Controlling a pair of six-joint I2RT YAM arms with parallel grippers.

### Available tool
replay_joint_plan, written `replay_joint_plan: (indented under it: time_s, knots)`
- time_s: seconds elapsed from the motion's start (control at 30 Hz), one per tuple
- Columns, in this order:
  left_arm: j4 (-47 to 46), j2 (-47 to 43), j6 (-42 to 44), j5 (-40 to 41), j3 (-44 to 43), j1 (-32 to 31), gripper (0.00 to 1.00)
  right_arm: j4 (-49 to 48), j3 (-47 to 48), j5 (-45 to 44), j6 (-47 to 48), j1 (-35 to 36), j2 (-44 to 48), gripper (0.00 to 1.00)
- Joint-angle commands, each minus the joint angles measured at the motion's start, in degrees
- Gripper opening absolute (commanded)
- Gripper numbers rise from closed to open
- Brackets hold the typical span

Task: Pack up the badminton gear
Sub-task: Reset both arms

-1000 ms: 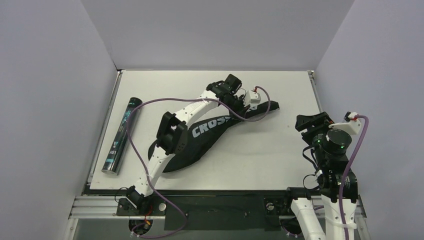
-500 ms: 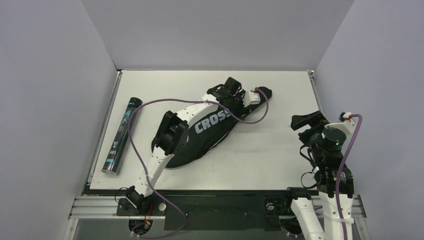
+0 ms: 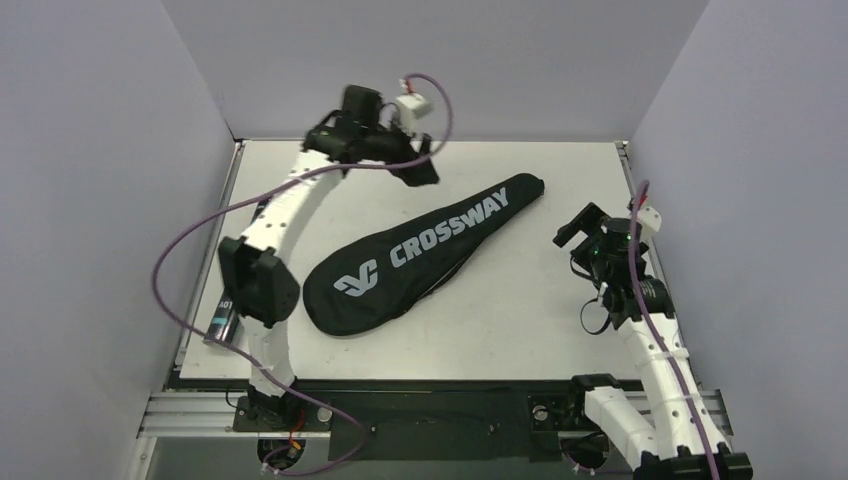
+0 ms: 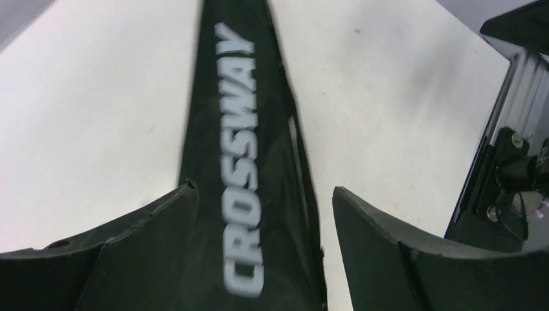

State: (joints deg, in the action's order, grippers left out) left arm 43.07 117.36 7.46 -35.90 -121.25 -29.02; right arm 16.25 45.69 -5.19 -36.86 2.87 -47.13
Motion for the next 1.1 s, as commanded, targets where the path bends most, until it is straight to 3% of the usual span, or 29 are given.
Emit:
replay_joint_plan:
  time_s: [0.0,0.17,0.27,0.37,0.47,0.6,0.67,0.97,1.07]
  knots:
    - [-3.52,-15.48,-8.94,-1.36,14.02,14.26,0.86,-11.15,-3.27,-9.49,6.69,2.49,-4.77,0.92]
    - [-20.89,-33.66,-9.04,6.6,43.55,29.34,0.87,-14.76,-3.44,-13.65,11.73,2.52,-14.24,0.93]
    - [-34.58,-42.86,-6.06,12.54,59.31,34.97,0.87,-24.7,-8.62,-16.29,15.78,1.94,-16.49,0.94]
    - [-41.15,-44.76,-5.15,16.17,71.28,36.75,0.87,-34.88,-15.69,-19.93,21.6,1.68,-17.55,0.94]
    - [-47.73,-43.26,-6.27,15.95,76.7,37.68,0.87,-46.2,-20.93,-26.4,22.02,1.28,-18.53,0.95]
    - [-57.59,-40.77,-9.6,16.8,81.5,37.92,0.87,-65.51,-29.85,-28.0,25.8,1.33,-21.01,0.95]
    - [-62.75,-39.46,-10.7,17.04,83.92,37.97,0.87,-70.47,-31.8,-29.95,25.35,1.45,-23.01,0.96]
    - [-89.01,-37.02,-14.77,16.48,97.63,38.28,0.88,-80.78,-35.92,-31.61,26.65,2.94,-26.37,0.97]
    - [-102.78,-34.73,-15.0,15.26,104.11,38.41,0.88,-84.62,-37.35,-33.12,28.43,4.82,-27.13,0.97]
